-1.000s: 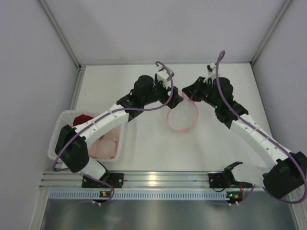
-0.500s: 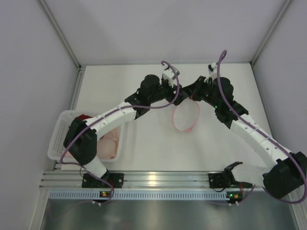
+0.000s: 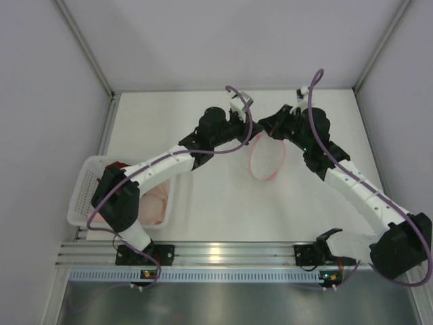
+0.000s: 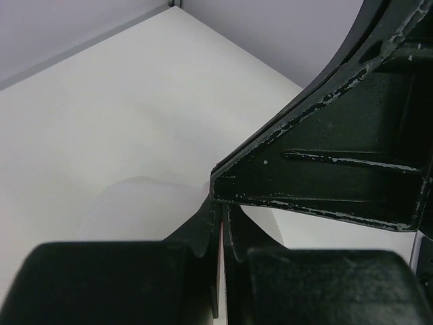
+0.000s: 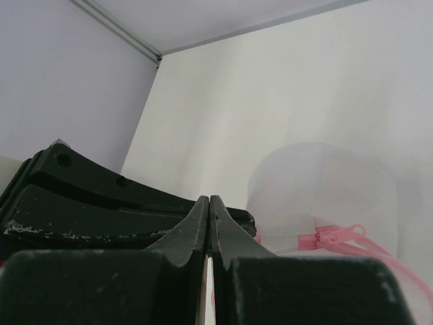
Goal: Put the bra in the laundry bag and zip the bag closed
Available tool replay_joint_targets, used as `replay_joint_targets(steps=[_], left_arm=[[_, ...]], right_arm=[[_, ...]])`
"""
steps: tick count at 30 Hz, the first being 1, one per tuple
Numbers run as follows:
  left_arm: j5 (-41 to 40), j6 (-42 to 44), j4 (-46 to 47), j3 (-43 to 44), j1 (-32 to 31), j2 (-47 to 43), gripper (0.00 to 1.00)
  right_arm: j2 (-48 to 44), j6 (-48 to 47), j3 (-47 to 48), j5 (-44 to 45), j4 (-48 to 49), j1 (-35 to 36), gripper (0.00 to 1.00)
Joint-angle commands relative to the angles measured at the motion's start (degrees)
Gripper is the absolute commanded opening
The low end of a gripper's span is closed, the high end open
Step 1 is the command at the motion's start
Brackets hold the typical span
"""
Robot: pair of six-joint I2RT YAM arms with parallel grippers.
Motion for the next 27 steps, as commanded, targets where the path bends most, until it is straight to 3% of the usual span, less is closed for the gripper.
replay_joint_targets(steps=[1, 5, 8, 11, 16, 22, 27], left_arm=[[0.70, -1.20, 8.23, 0.19, 0.25, 0.12, 0.00], [-0.52, -1.81, 8.23, -1.64, 0.25, -2.07, 0.00], [-0.26, -2.16, 8.23, -3.31, 0.25, -3.31, 0.00], [0.18, -2.60, 8.23, -5.16, 0.25, -4.10, 0.00], [0.00, -3.75, 8.50, -6.84, 0.25, -5.24, 0.00], [0.09, -3.40, 8.50, -7.72, 0.25, -6.39, 0.00], [0.35, -3.83, 8.50, -7.45, 0.16, -6.48, 0.00]], right_arm=[[0.57, -0.20, 3.16, -1.52, 0.00, 0.02, 0.00], [0.75, 1.28, 5.54, -5.02, -5.01, -3.22, 0.48], [-1.27, 1.55, 5.10, -5.13, -7.21, -6.66, 0.70], [-3.12, 1.29, 3.53, -1.97, -9.50, -8.33, 0.83], [-3.56, 3.22, -1.21, -2.66, -10.04, -9.21, 0.82], [-5.84, 7.96, -9.13, -3.28, -4.24, -9.21, 0.72], [-5.41, 7.62, -8.35, -5.21, -4.23, -9.12, 0.67]])
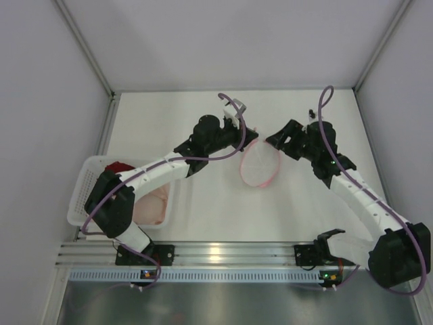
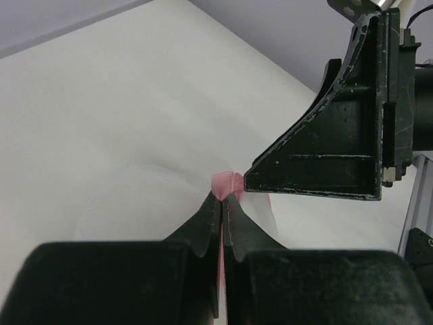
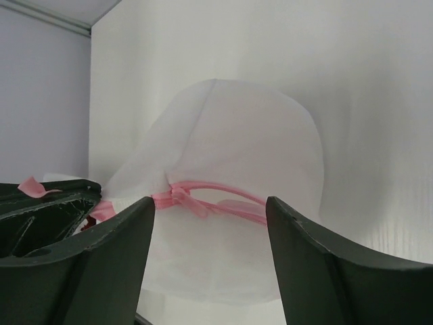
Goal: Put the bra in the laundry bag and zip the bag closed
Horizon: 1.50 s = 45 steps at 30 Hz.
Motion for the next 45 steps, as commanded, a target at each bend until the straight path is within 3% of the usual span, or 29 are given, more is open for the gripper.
replay_joint_targets(steps=[1, 12, 19, 26, 32, 45], left_arm=[[0.66, -0.93, 5.06, 0.19, 0.20, -2.59, 0.00], [1.36, -1.19, 5.06, 0.64, 0.11, -1.79, 0.00], [1.89, -0.58, 5.06, 0.99, 0.11, -1.53, 0.00], [1.80, -0.58, 5.06, 1.43, 0.11, -1.00, 0.00], [1.54, -0.49, 5.15, 1.78, 0.11, -0.56, 0.00], [1.45, -0.66, 5.06, 1.51, 0.11, -0.48, 0.00]], right_arm=[[-1.93, 0.93, 1.43, -1.76, 4.45, -0.42, 0.67], [-2.03, 3.65, -0.60, -3.86, 7.88, -0.43, 0.54], [0.00, 4.09, -1.13, -4.49, 10.16, -0.43, 0.53], [0.18, 2.16, 0.28, -3.25, 6.38, -0.43, 0.52], [0.44, 2.86, 0.02, -5.10, 6.91, -0.34, 0.34], [-2.55, 0.22, -1.47, -4.48, 2.25, -0.34, 0.34]])
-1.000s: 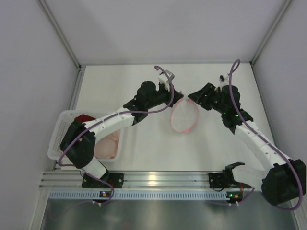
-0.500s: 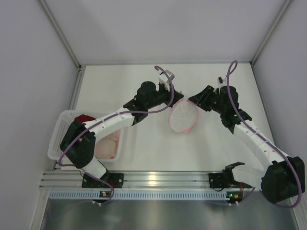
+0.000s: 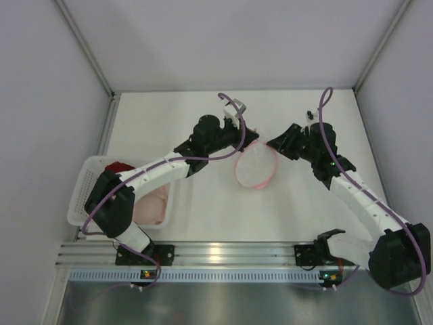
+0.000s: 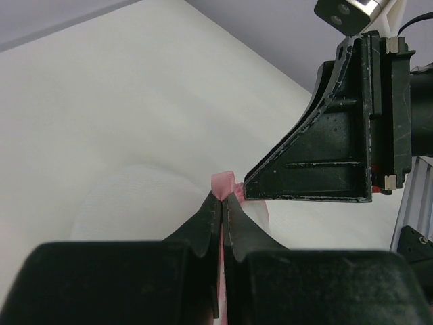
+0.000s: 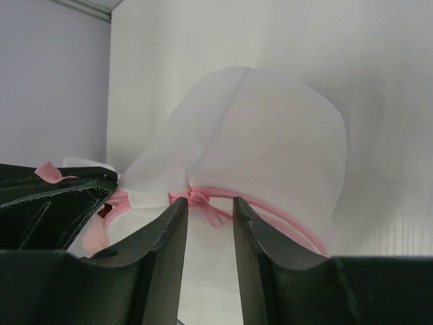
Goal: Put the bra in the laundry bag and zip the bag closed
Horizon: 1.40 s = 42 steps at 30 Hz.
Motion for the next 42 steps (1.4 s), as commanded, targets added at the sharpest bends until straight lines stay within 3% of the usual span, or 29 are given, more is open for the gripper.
replay_joint_targets(steps=[1, 10, 12, 15, 18, 21, 26, 42], left_arm=[[0.56, 0.19, 5.09, 1.51, 0.11, -0.41, 0.00], [0.55, 0.36, 5.09, 1.51, 0.11, -0.59, 0.00], [0.56, 0.28, 5.09, 1.51, 0.11, -0.67, 0.00], [0.56, 0.28, 5.09, 1.51, 0.11, -0.50, 0.00], [0.47, 0.36, 5.09, 1.69, 0.11, -0.32, 0.00], [0.47, 0.36, 5.09, 1.86, 0.11, -0.32, 0.00], [0.29, 0.28, 5.09, 1.95, 0.11, -0.23, 0.00], [-0.94, 2.38, 5.17, 0.02, 0.20, -2.87, 0.00]], right_arm=[[-2.44, -1.42, -0.28, -0.40, -0.07, -0.34, 0.34], [-1.21, -1.50, -0.28, -2.07, 0.64, -0.34, 0.21], [-1.39, -1.50, -0.63, -2.16, 0.64, -0.34, 0.21], [-1.56, -0.72, -1.06, -2.33, 0.81, -0.34, 0.31], [-1.74, -0.62, -1.51, -2.42, 1.43, -0.34, 0.32], [-1.56, -0.71, -1.59, -3.03, 1.43, -0.25, 0.26], [-1.91, -0.71, -2.03, -3.21, 2.04, -0.25, 0.01], [-4.46, -6.33, -0.45, 9.96, -4.11, -0.34, 0.00]])
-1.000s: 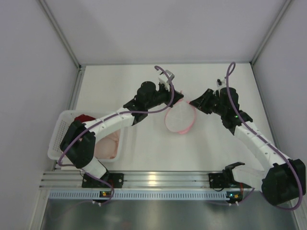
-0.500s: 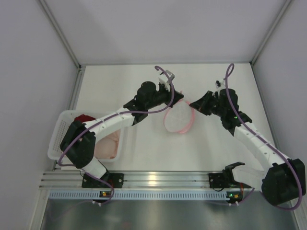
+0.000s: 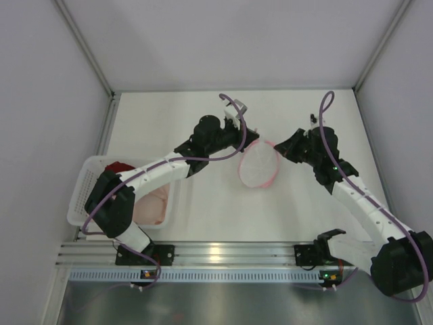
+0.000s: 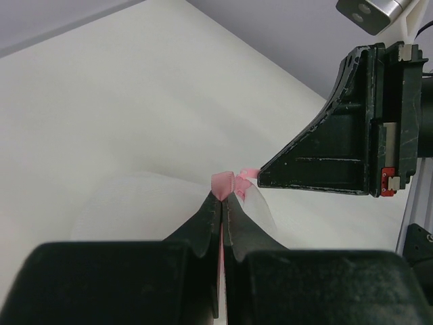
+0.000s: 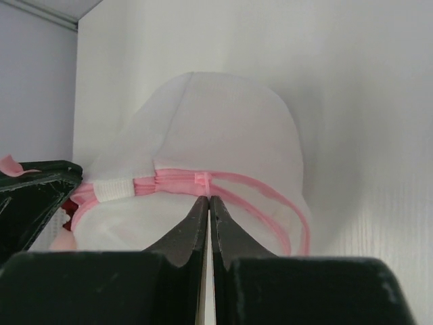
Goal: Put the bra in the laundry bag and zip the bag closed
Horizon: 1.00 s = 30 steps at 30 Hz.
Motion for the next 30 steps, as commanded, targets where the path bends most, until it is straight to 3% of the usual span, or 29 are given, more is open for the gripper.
replay_joint_targets(steps=[1, 20, 30], left_arm=[[-1.31, 1.58, 5.17, -0.15, 0.20, -3.33, 0.00], [-12.56, 1.14, 6.05, -9.11, 0.82, -13.52, 0.00], [-24.77, -4.21, 6.23, -16.59, 0.82, -19.85, 0.00]], right_arm=[[-0.90, -2.69, 1.41, 5.62, -2.03, -0.34, 0.00], [-4.68, -2.43, -5.27, 8.44, -6.42, -1.13, 0.00], [-8.63, -1.81, -7.73, 8.52, -9.67, -1.13, 0.00]])
